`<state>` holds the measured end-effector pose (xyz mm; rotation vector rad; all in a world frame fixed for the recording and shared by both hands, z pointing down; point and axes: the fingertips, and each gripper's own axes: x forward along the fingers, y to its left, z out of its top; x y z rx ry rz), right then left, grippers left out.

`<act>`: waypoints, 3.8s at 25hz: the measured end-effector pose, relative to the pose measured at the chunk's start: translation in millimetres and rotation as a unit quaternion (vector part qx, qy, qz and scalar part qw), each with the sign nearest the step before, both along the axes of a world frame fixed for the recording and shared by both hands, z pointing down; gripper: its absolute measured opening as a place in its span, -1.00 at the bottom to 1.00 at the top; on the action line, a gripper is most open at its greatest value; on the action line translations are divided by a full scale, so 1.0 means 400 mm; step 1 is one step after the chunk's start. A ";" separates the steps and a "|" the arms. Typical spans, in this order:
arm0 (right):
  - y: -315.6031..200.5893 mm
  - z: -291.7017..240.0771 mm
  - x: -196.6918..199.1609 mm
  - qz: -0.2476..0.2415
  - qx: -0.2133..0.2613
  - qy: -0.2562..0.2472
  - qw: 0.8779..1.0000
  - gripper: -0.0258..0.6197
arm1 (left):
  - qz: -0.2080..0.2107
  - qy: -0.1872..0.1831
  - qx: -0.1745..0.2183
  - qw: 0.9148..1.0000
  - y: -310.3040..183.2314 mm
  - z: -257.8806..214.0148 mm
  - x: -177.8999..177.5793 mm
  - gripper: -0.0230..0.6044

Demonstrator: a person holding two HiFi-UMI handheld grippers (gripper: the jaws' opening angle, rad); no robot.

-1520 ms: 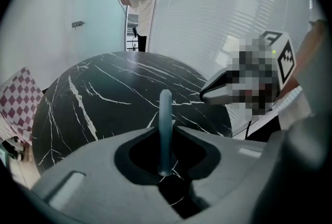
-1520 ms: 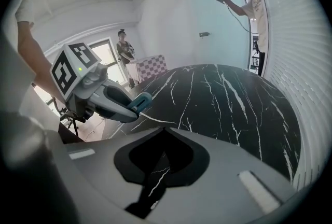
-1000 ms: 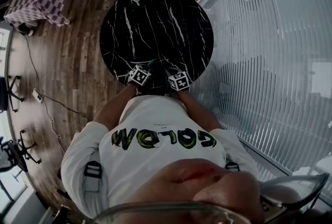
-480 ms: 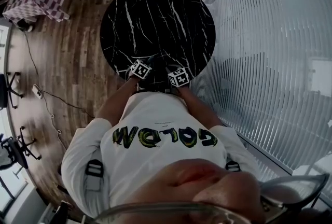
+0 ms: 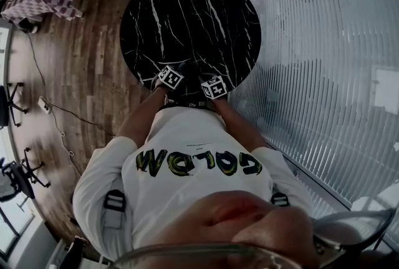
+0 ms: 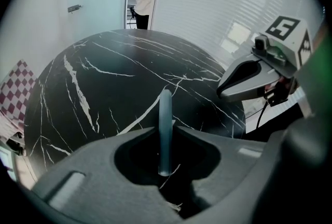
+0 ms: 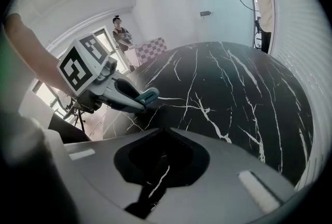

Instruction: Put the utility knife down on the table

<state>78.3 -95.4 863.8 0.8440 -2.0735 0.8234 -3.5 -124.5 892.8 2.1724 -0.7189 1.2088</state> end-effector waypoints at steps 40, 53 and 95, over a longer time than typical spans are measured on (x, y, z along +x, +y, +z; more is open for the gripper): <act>0.025 0.014 0.008 0.025 -0.013 -0.021 0.999 -0.92 | 0.031 -0.016 -0.022 0.999 -0.002 0.015 0.003 -0.66; 0.017 0.009 0.020 0.027 0.000 -0.016 1.000 -0.92 | 0.026 -0.035 -0.053 0.998 0.016 0.024 -0.014 -0.53; -0.068 -0.402 -0.007 0.075 0.182 -0.154 0.968 -0.92 | -0.097 0.193 0.150 0.965 -0.012 -0.434 0.058 -0.92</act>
